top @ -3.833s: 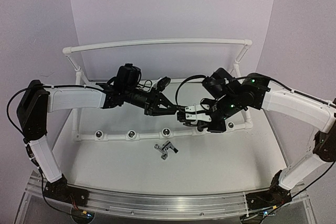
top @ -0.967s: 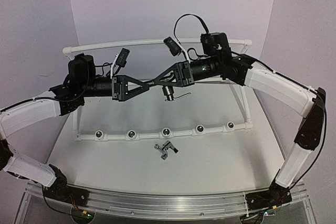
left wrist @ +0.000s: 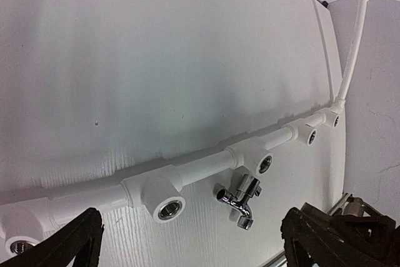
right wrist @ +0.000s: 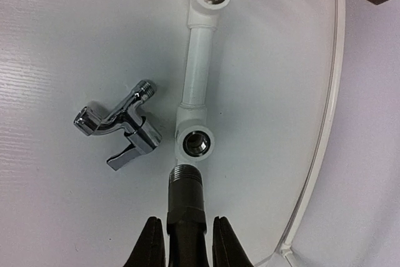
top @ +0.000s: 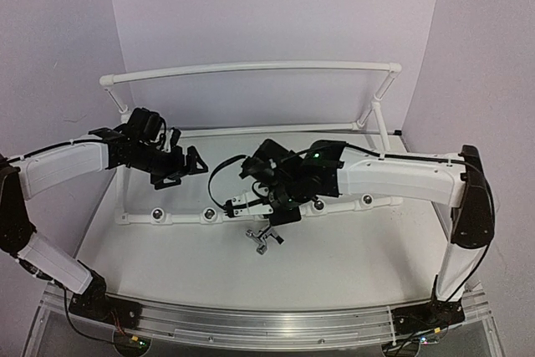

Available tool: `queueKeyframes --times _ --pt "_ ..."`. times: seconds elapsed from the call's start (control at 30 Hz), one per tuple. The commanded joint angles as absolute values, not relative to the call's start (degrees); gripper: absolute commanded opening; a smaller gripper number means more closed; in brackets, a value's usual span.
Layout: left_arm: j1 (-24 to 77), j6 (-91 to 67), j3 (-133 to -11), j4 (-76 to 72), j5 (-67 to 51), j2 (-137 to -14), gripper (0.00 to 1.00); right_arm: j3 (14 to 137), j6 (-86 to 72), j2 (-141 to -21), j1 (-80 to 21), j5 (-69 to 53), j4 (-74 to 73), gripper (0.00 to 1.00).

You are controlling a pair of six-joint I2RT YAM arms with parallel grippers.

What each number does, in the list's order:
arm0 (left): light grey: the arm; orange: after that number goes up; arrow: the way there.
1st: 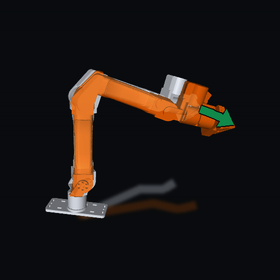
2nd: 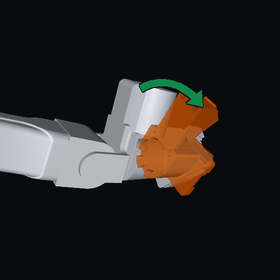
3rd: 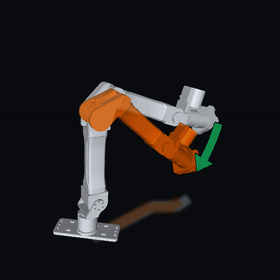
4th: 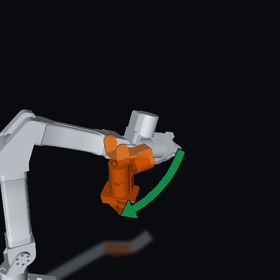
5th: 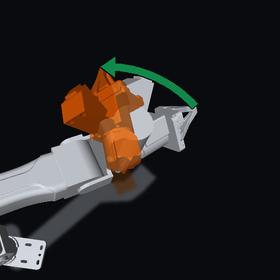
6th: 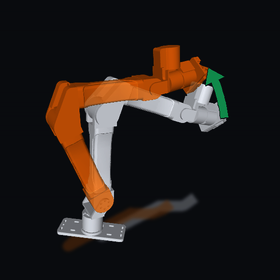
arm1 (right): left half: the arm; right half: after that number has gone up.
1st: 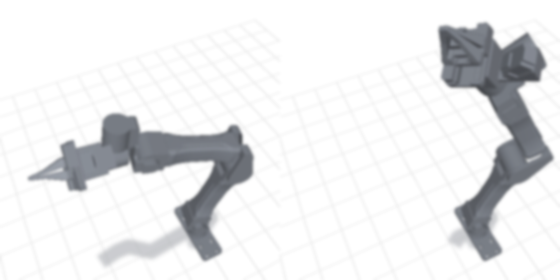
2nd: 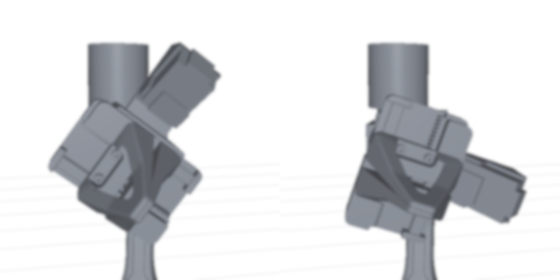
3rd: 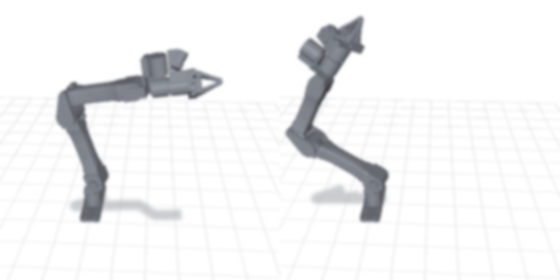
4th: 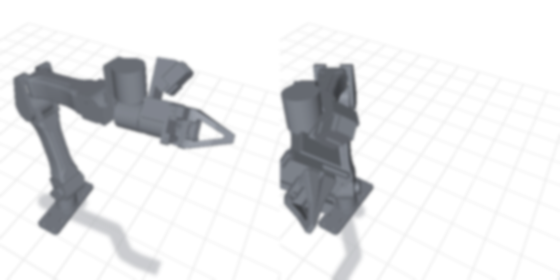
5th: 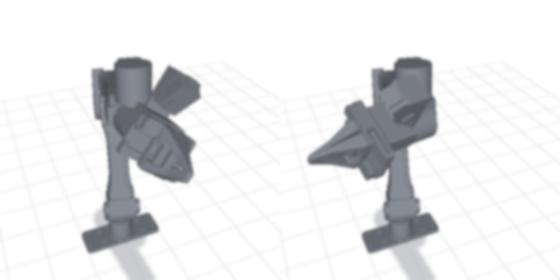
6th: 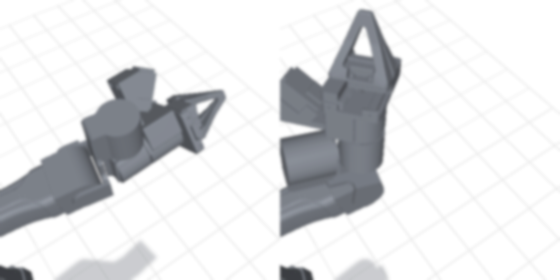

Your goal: Install the water faucets

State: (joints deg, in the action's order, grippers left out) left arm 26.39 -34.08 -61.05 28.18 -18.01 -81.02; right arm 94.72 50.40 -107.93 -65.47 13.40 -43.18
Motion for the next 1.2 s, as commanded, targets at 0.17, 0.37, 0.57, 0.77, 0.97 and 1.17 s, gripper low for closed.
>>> queueKeyframes --times 0.17,0.37,0.57,0.77,0.97,1.17 --pt "26.2 -27.5 -64.0 35.8 -13.9 -87.7 1.00 100.6 50.1 -113.1 -66.4 22.1 -41.1 0.00" --pt "25.8 -28.0 -65.1 34.8 -15.3 -93.0 1.00 100.8 50.4 -115.6 -66.4 24.4 -40.9 0.00" --pt "24.2 -31.2 -64.1 31.4 -18.5 -94.8 1.00 100.8 53.1 -116.8 -66.5 27.3 -41.2 0.00" --pt "23.5 -30.6 -62.8 32.0 -17.4 -96.7 0.99 99.9 54.1 -117.1 -66.3 28.5 -42.9 0.00" --pt "23.5 -30.3 -60.0 29.7 -19.5 -97.5 0.97 95.2 54.3 -112.6 -63.4 28.3 -43.5 0.00" --pt "23.5 -30.4 -59.6 28.2 -23.1 -99.9 0.88 99.6 52.6 -114.4 -63.9 25.7 -44.3 0.00"
